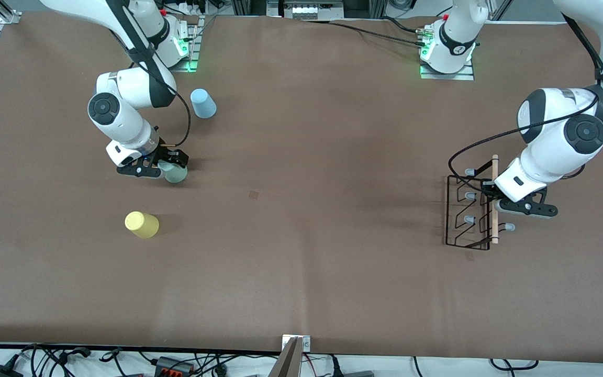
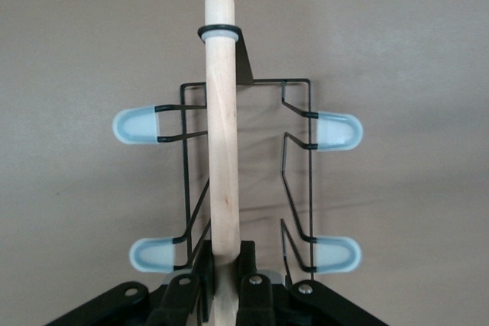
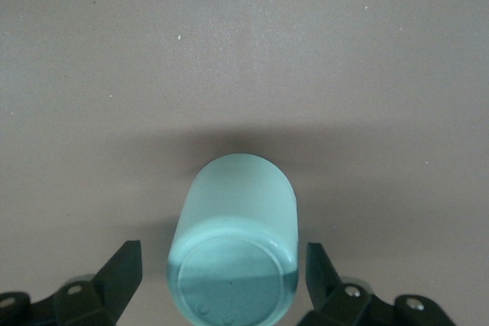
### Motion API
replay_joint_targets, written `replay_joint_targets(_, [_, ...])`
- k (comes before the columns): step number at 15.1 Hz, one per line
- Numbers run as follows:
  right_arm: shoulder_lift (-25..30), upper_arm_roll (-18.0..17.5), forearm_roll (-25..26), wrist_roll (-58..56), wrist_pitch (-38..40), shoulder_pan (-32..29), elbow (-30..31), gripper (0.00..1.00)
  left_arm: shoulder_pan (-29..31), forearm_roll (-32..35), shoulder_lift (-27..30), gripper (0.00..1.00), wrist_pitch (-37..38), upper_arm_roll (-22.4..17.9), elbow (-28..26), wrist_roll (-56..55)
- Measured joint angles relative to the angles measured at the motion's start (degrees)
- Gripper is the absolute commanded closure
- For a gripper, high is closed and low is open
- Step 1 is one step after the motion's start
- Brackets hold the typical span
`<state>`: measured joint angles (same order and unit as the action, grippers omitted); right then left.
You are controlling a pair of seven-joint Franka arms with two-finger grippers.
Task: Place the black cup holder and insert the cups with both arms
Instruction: 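Lift the holder with the left gripper while the right gripper grasps the cup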
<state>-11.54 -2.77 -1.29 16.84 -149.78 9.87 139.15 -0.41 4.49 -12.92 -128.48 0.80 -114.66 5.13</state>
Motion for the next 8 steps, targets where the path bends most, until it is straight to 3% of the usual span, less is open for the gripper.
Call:
replay_joint_targets(2, [0.01, 0.0, 0.0, 0.0, 0.0, 0.0, 0.0, 0.51, -0.1, -0.06, 0.79, 0.99, 5.23, 2.56, 3.2, -0.69])
replay_joint_targets(4, [0.41, 0.01, 0.0, 0.0, 0.07, 0.0, -0.06, 0.64, -0.26, -0.1, 1.45, 0.99, 8.47, 7.57, 5.62, -5.07])
replay_joint_targets(8, [2.94, 0.23, 0.0, 0.0, 2.34, -0.12, -0.54, 0.67, -1.14, -0.11, 1.21, 0.99, 8.92, 19.96, 7.6, -19.8])
